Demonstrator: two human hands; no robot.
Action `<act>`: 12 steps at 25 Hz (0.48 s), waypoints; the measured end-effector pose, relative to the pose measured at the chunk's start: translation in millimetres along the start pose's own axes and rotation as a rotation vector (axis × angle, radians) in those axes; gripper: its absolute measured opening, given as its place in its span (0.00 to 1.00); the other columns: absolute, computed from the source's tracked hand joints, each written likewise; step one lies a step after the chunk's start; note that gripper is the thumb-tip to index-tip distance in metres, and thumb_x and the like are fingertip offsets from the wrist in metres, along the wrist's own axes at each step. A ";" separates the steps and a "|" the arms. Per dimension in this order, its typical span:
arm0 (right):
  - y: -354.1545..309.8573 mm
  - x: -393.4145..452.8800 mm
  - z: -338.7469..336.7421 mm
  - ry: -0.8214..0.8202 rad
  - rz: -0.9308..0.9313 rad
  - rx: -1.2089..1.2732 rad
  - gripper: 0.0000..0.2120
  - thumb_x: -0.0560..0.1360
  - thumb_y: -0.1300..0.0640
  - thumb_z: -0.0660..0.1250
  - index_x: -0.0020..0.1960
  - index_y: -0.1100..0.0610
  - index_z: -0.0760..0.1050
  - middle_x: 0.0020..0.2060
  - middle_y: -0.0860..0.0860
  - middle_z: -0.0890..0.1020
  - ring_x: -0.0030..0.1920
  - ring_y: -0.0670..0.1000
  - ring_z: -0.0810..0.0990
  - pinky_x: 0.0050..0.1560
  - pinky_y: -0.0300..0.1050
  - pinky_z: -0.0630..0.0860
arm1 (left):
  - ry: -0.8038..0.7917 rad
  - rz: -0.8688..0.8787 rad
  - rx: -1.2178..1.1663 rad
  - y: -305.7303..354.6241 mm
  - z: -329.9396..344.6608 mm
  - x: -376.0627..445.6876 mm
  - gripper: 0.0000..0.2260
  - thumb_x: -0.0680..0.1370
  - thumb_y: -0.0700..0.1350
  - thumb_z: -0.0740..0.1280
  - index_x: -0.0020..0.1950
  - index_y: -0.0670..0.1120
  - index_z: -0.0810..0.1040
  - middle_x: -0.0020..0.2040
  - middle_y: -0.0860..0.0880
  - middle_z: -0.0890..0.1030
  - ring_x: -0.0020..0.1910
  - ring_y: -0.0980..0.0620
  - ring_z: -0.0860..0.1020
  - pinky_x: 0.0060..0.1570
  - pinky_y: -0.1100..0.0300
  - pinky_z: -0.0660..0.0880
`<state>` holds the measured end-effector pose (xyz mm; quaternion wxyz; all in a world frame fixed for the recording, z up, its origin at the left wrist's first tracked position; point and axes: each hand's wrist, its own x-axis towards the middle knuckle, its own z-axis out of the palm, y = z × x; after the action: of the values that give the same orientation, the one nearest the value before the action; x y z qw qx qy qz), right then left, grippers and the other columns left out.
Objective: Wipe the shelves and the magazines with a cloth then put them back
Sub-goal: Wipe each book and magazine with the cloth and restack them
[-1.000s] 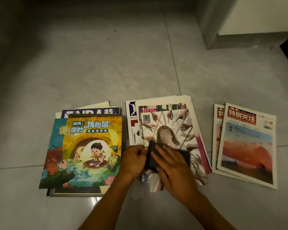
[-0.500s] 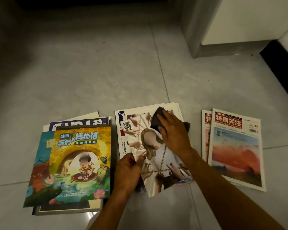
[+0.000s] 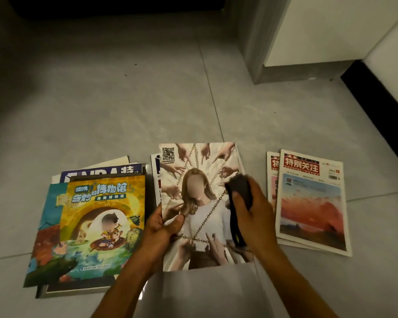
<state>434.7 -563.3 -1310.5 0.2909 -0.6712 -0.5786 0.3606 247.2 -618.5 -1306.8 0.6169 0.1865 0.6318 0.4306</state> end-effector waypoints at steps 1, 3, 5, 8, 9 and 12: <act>-14.1 24.0 -3.6 -0.003 -0.007 -0.008 0.23 0.80 0.50 0.61 0.73 0.48 0.62 0.62 0.49 0.75 0.59 0.50 0.75 0.60 0.43 0.72 | -0.028 -0.003 0.023 1.5 -1.0 -4.1 0.12 0.78 0.38 0.63 0.57 0.52 0.77 0.48 0.50 0.85 0.48 0.45 0.82 0.41 0.51 0.80; -36.4 71.8 -14.2 -0.049 0.024 0.022 0.21 0.79 0.52 0.63 0.71 0.50 0.67 0.60 0.50 0.77 0.57 0.52 0.77 0.58 0.47 0.74 | -0.006 0.032 0.038 5.3 4.4 -10.1 0.12 0.78 0.37 0.63 0.55 0.52 0.78 0.50 0.49 0.84 0.50 0.45 0.81 0.44 0.49 0.79; -48.2 82.6 -17.6 -0.145 0.085 0.128 0.20 0.76 0.51 0.66 0.68 0.50 0.70 0.56 0.51 0.80 0.52 0.55 0.80 0.54 0.55 0.78 | 0.097 0.110 -0.041 11.5 13.9 -11.5 0.12 0.79 0.37 0.63 0.55 0.52 0.78 0.51 0.48 0.84 0.49 0.46 0.82 0.44 0.51 0.79; -47.6 39.9 -17.1 -0.178 -0.005 0.032 0.20 0.77 0.51 0.66 0.68 0.48 0.69 0.54 0.48 0.79 0.50 0.51 0.79 0.49 0.48 0.79 | 0.252 0.187 -0.289 29.1 19.6 -9.1 0.13 0.79 0.36 0.63 0.61 0.48 0.77 0.52 0.45 0.84 0.49 0.45 0.83 0.49 0.49 0.80; -43.1 22.2 -17.7 -0.123 -0.024 0.053 0.21 0.78 0.51 0.65 0.70 0.48 0.67 0.55 0.48 0.77 0.51 0.50 0.78 0.50 0.46 0.78 | 0.290 0.195 -0.353 32.4 20.0 -7.7 0.13 0.79 0.35 0.63 0.62 0.47 0.76 0.53 0.44 0.84 0.50 0.44 0.83 0.51 0.48 0.80; -42.3 -13.9 -15.9 0.035 0.192 0.483 0.19 0.78 0.52 0.65 0.68 0.45 0.69 0.54 0.46 0.78 0.53 0.50 0.79 0.45 0.43 0.78 | 0.371 0.199 -0.533 32.8 37.5 -10.3 0.14 0.79 0.35 0.63 0.62 0.48 0.75 0.55 0.44 0.83 0.52 0.45 0.82 0.51 0.48 0.80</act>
<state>422.8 -569.7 -1265.2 0.4171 -0.6404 -0.4043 0.5025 274.5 -596.2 -1270.1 0.4734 -0.0023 0.5773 0.6652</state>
